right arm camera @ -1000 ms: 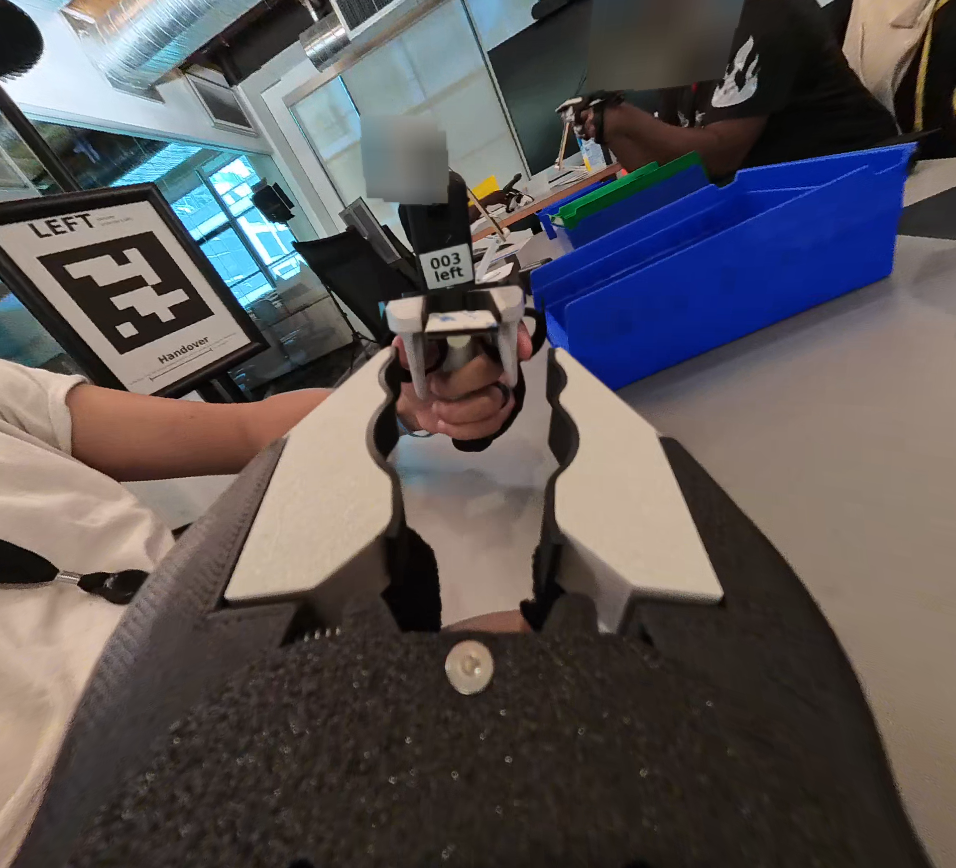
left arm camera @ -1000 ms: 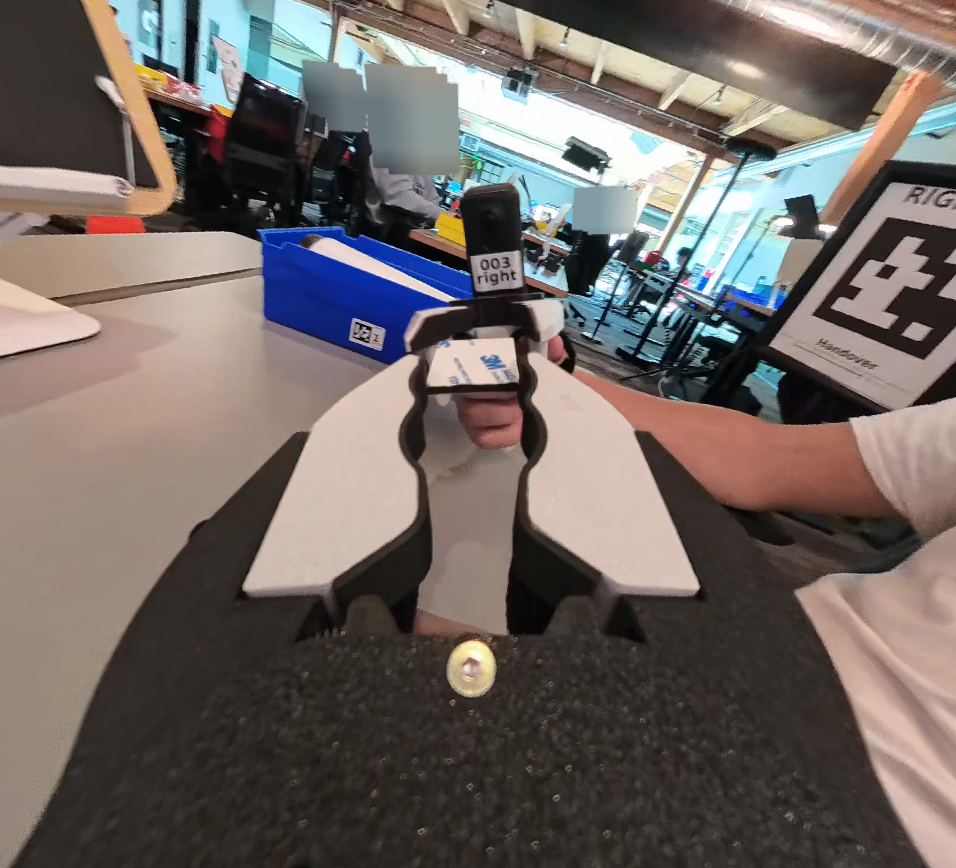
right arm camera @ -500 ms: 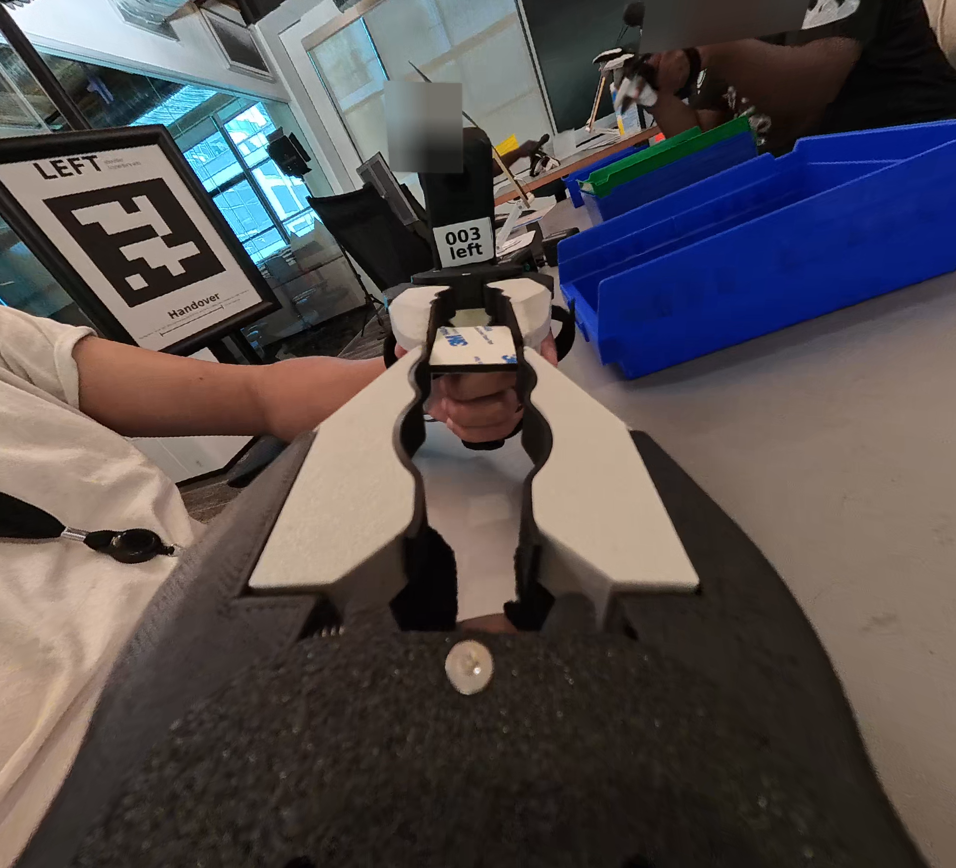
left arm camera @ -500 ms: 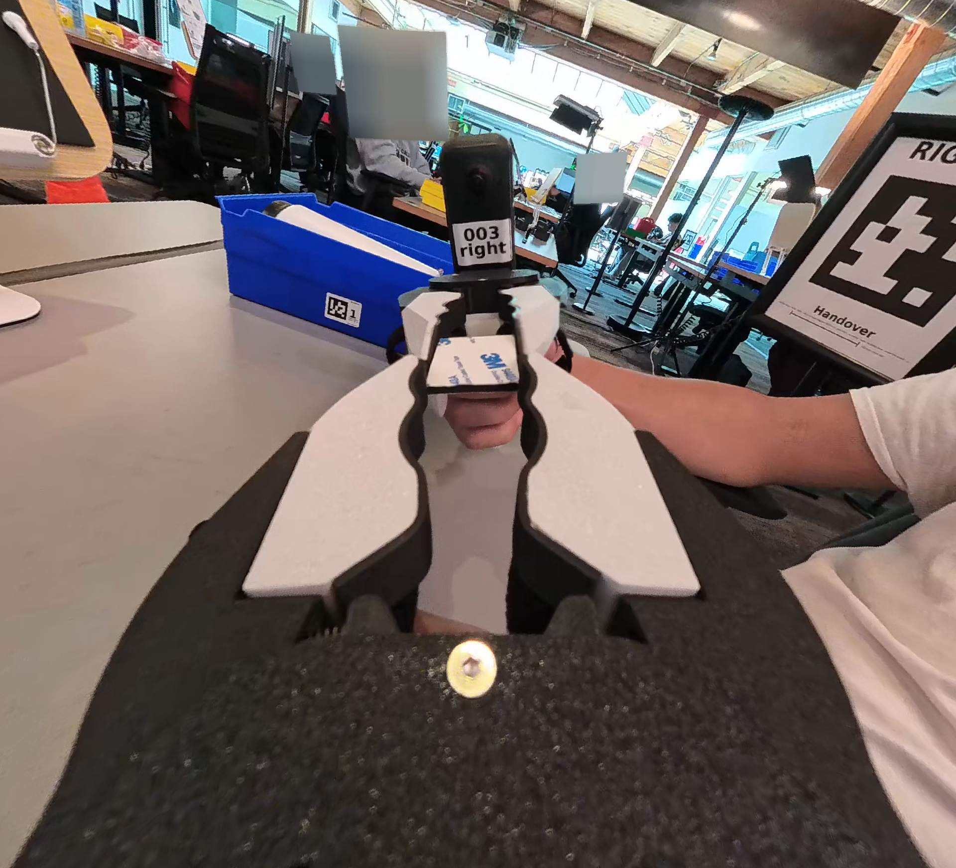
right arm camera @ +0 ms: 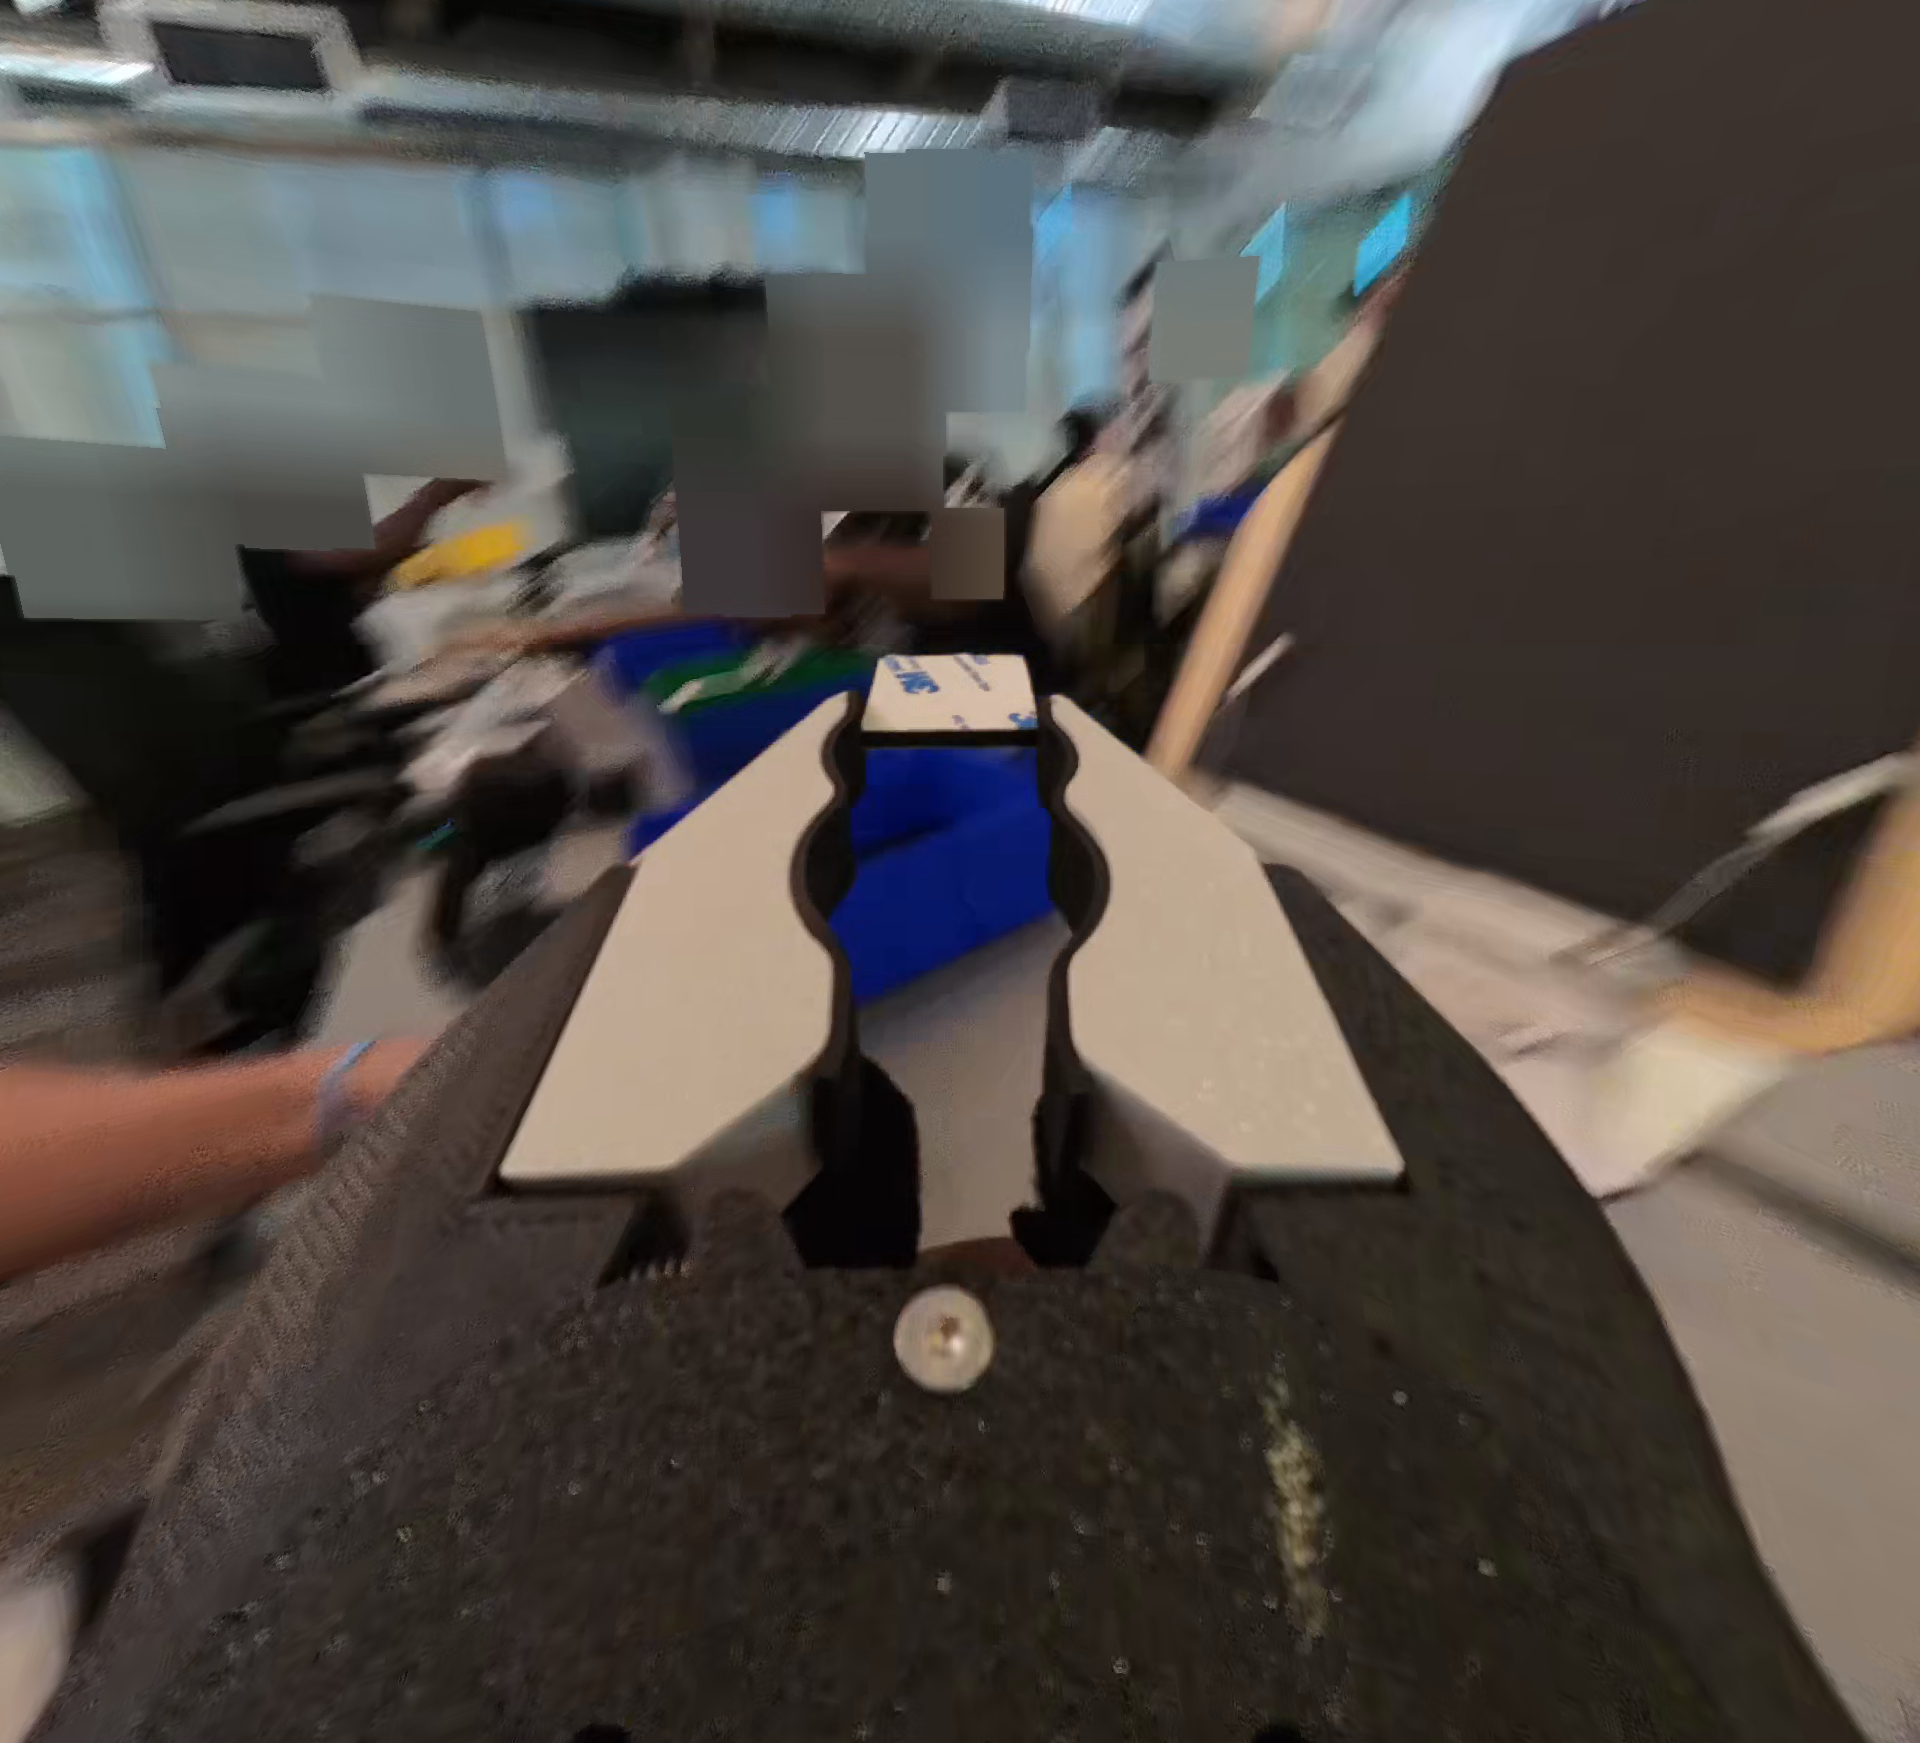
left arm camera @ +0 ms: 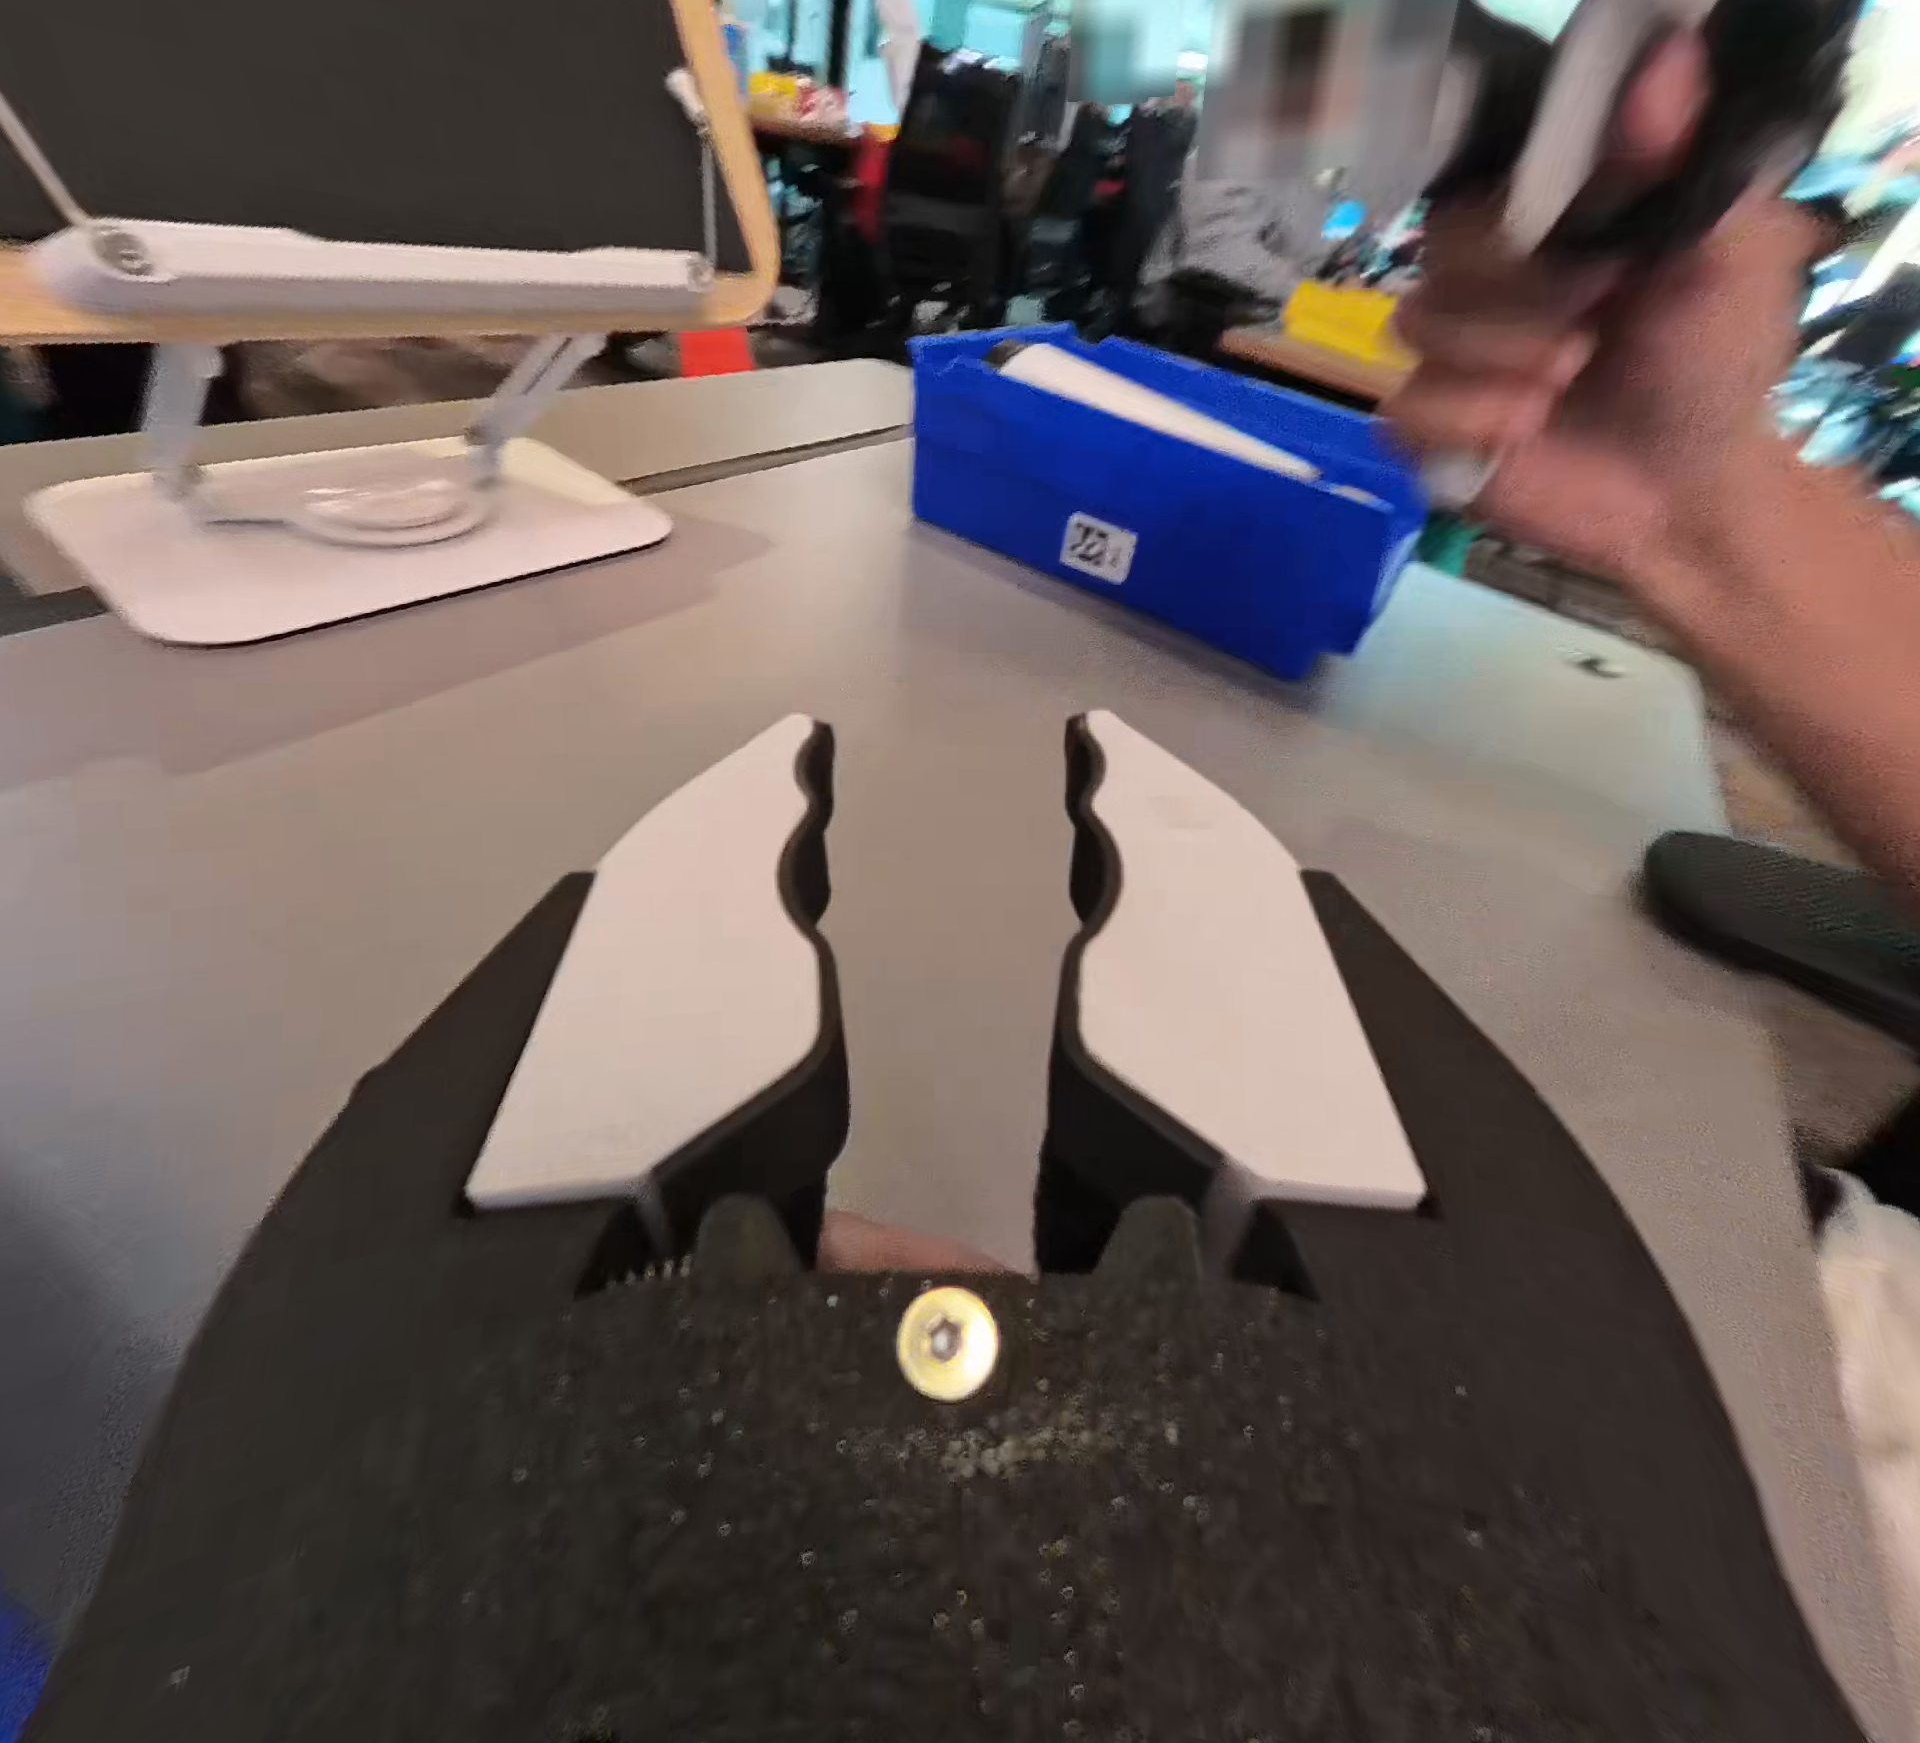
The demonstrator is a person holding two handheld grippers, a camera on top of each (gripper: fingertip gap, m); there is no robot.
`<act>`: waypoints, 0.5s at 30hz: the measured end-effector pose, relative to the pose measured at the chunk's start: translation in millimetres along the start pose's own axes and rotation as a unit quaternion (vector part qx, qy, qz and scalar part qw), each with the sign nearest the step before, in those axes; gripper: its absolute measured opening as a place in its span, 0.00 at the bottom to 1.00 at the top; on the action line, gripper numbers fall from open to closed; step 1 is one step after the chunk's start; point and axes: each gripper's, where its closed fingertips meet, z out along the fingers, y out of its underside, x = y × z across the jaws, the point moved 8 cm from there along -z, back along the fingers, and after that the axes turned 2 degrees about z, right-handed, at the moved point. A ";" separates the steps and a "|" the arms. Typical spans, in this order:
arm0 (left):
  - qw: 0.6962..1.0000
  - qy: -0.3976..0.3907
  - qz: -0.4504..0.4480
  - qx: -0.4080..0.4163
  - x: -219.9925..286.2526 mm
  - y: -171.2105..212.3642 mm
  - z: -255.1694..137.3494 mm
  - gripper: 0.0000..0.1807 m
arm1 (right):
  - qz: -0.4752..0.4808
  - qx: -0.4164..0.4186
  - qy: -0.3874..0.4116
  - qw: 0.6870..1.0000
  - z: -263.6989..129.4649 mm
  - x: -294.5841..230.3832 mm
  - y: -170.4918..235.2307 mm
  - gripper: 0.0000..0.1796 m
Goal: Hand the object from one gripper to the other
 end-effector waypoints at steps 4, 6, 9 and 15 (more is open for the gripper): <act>0.999 -0.030 -0.012 -0.022 6.4 0.7 -2.0 0.20 | -0.119 0.143 0.172 0.967 -80.3 22.1 -104.5 0.18; 0.998 -0.037 -0.033 -0.038 15.2 4.3 -6.6 0.19 | -0.163 0.145 0.266 0.939 -121.5 44.3 -119.8 0.18; 0.996 -0.025 -0.059 -0.063 37.8 18.2 -23.0 0.19 | -0.180 0.092 0.381 0.902 -171.3 94.7 -99.6 0.18; 0.997 -0.044 -0.022 -0.064 69.1 26.9 -52.6 0.18 | -0.006 -0.149 0.433 0.889 -196.4 186.6 3.1 0.18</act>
